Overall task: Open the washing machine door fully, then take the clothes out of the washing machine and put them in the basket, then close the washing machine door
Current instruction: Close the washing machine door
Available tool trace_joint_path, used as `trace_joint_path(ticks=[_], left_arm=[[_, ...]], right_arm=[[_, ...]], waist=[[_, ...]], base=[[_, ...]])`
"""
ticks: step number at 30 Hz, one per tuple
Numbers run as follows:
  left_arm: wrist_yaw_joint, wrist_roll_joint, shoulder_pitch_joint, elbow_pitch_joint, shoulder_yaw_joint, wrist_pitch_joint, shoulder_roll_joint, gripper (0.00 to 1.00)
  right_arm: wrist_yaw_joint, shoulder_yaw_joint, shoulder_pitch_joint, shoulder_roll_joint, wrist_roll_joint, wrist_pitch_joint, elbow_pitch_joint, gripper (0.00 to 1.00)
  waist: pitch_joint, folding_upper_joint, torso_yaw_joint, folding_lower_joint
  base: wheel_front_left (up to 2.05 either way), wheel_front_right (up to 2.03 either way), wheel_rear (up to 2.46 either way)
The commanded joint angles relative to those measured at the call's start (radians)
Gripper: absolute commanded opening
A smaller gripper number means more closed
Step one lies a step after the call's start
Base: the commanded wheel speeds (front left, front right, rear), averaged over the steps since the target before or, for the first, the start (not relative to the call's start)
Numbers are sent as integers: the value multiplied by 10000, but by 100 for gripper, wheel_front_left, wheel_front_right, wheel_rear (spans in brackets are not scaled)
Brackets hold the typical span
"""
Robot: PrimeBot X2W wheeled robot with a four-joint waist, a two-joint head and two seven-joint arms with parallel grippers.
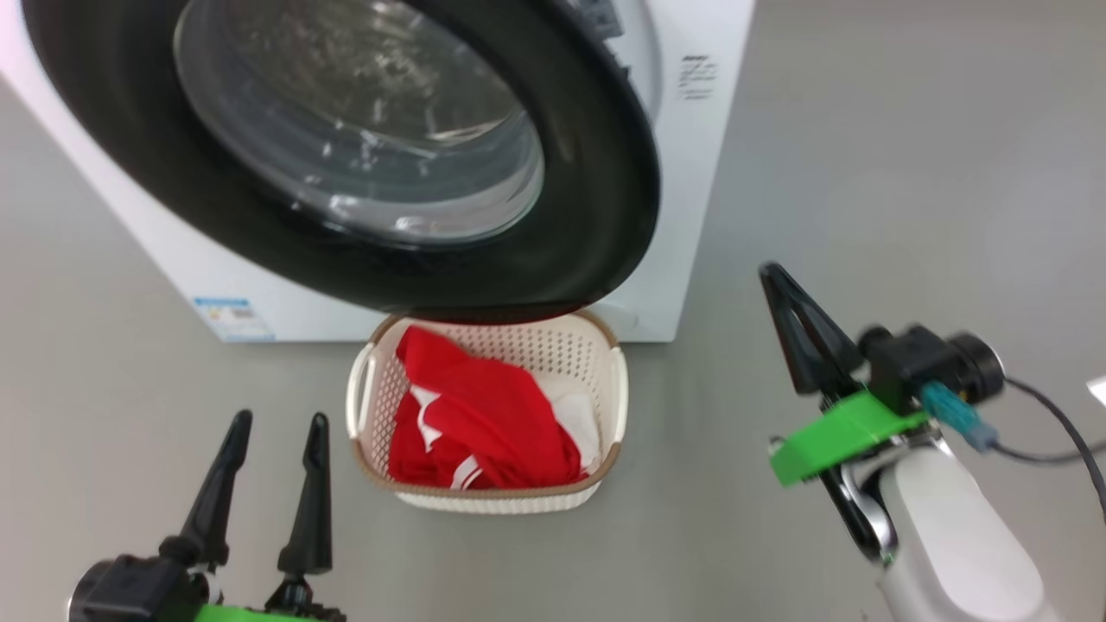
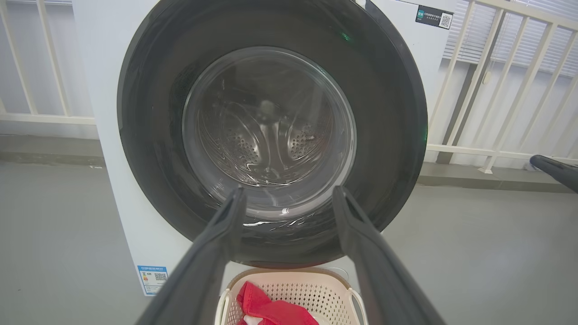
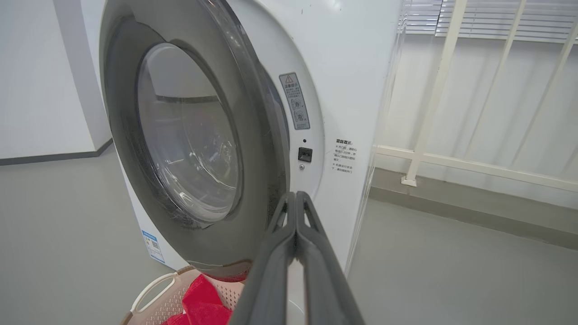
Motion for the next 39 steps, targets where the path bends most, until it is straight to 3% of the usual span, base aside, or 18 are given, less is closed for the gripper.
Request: trace_joint_path(ticks=[1, 9, 15, 30, 39], left_arm=[[-115, 15, -520, -141, 233, -120, 50, 100], [-245, -19, -1064, 191, 84, -120, -29, 100], [-364, -84, -1397, 394, 2, -120, -110, 100], [-631, -65, -2101, 679, -38, -120, -296, 100], [-753, 30, -2398, 857, -113, -120, -337, 100]], right_arm=[[63, 484, -754, 36, 80, -63, 36, 0], [63, 1477, -2461, -138, 352, -63, 1226, 0], [63, 1674, -3557, -334, 547, -63, 1916, 0], [63, 1476, -5335, -806, 764, -63, 2468, 0], [63, 630, -6214, -997, 1016, -63, 2762, 0]], waist=[[647, -1, 635, 0], [1182, -1, 1261, 0], [1568, -1, 1590, 0], [2543, -1, 2053, 0], [3040, -1, 2193, 0]], base=[[0, 0, 0], [0, 0, 0], [0, 0, 0], [0, 0, 0], [0, 0, 0]])
